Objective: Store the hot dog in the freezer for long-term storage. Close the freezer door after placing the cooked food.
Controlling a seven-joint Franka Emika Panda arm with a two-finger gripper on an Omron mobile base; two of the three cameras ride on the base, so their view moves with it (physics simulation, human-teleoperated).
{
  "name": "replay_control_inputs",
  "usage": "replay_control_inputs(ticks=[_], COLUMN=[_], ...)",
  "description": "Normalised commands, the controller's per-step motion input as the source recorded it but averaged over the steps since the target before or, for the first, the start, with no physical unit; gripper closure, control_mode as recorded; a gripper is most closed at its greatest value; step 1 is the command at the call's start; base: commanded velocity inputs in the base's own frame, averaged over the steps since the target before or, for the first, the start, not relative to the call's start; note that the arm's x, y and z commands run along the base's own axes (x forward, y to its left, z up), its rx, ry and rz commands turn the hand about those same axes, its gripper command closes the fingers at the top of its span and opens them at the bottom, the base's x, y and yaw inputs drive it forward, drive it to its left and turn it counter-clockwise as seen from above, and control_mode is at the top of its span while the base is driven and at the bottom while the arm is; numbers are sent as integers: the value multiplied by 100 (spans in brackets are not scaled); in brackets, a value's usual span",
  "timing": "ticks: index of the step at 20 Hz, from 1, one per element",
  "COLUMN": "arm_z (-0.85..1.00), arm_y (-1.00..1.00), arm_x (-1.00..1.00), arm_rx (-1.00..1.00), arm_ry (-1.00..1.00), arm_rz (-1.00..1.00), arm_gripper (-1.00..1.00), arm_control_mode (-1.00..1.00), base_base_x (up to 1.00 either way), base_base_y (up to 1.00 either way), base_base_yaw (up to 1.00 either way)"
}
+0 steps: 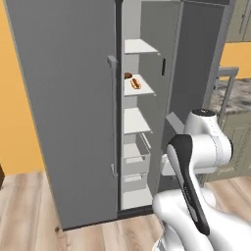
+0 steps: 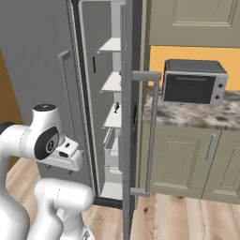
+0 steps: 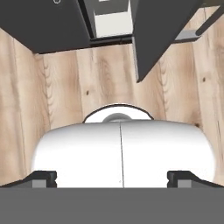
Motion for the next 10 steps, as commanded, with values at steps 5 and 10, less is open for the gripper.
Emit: replay_control_inputs(ticks=[5, 10], arm_z=[0, 0], arm_y=[0, 0], arm_x=[0, 0], arm_rx=[0, 0], arm_ry=[0, 0], arm_rz=[0, 0], arm_gripper=[-100, -100], arm_control_mode=[100, 100], base_base_x=[0, -9], base_base_y=[-24, -8], base_base_yaw=[26, 0])
